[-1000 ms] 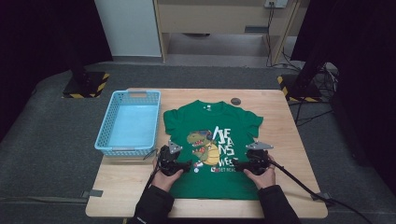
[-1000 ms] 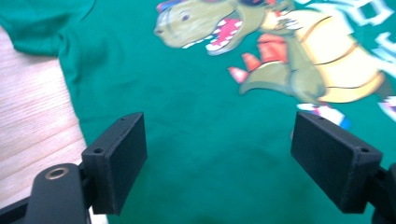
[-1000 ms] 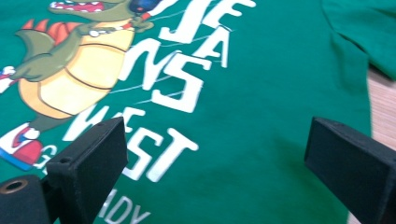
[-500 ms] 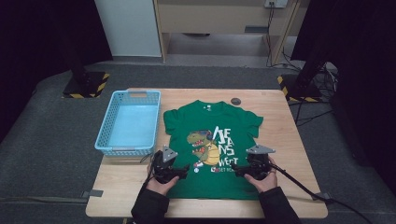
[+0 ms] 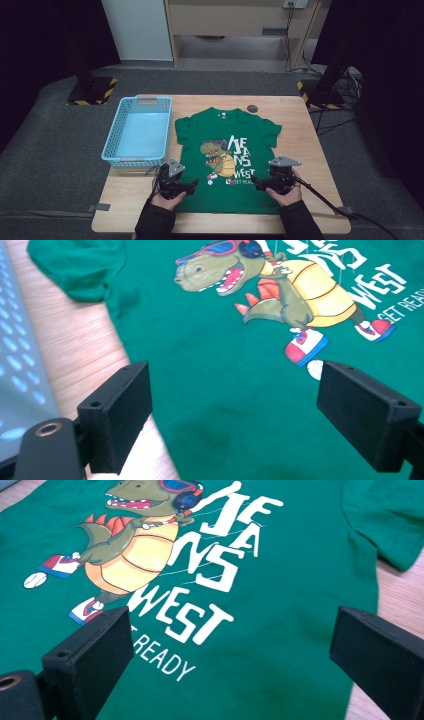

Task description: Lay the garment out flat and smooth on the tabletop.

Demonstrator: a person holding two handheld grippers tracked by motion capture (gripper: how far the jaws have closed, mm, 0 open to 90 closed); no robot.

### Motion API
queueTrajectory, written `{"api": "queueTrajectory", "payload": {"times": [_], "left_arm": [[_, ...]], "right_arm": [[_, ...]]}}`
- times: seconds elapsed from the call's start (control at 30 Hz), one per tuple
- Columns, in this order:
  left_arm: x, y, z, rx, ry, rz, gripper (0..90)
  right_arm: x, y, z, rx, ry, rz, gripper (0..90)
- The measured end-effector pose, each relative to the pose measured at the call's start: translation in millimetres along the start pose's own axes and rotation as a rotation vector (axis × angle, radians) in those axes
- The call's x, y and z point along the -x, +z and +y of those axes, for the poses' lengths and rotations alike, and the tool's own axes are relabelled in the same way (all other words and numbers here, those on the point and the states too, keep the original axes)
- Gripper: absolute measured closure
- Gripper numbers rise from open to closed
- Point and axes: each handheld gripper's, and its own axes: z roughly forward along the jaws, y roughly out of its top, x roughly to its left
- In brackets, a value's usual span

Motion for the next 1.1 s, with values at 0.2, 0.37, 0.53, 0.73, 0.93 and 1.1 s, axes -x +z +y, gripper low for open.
{"api": "queueTrajectory", "payload": {"times": [0.2,0.37,0.53,0.73,0.93,1.1], "left_arm": [[-8.3,-6.9,-5.2,0.011,-0.028,0.024,13.2],[-17.6,-12.1,-8.6,0.015,-0.064,0.038,12.6],[-22.7,-19.9,-12.0,0.027,-0.074,0.057,12.1],[-29.1,-25.7,-20.1,0.033,-0.084,0.058,11.5],[-33.9,-29.2,-26.5,0.027,-0.097,0.069,10.6],[-38.9,-31.5,-30.7,0.025,-0.117,0.08,10.5]], "right_arm": [[2.3,-2.9,-1.3,0.0,0.0,-0.01,3.5],[6.2,-5.2,-4.6,-0.005,0.013,-0.014,3.5],[9.5,-7.7,-7.1,-0.007,0.017,-0.019,3.4],[11.5,-10.4,-7.9,-0.005,0.013,-0.029,3.4],[17.2,-14.3,-8.9,0.003,0.031,-0.035,3.3],[20.2,-15.9,-9.5,0.006,0.036,-0.041,3.3]]}}
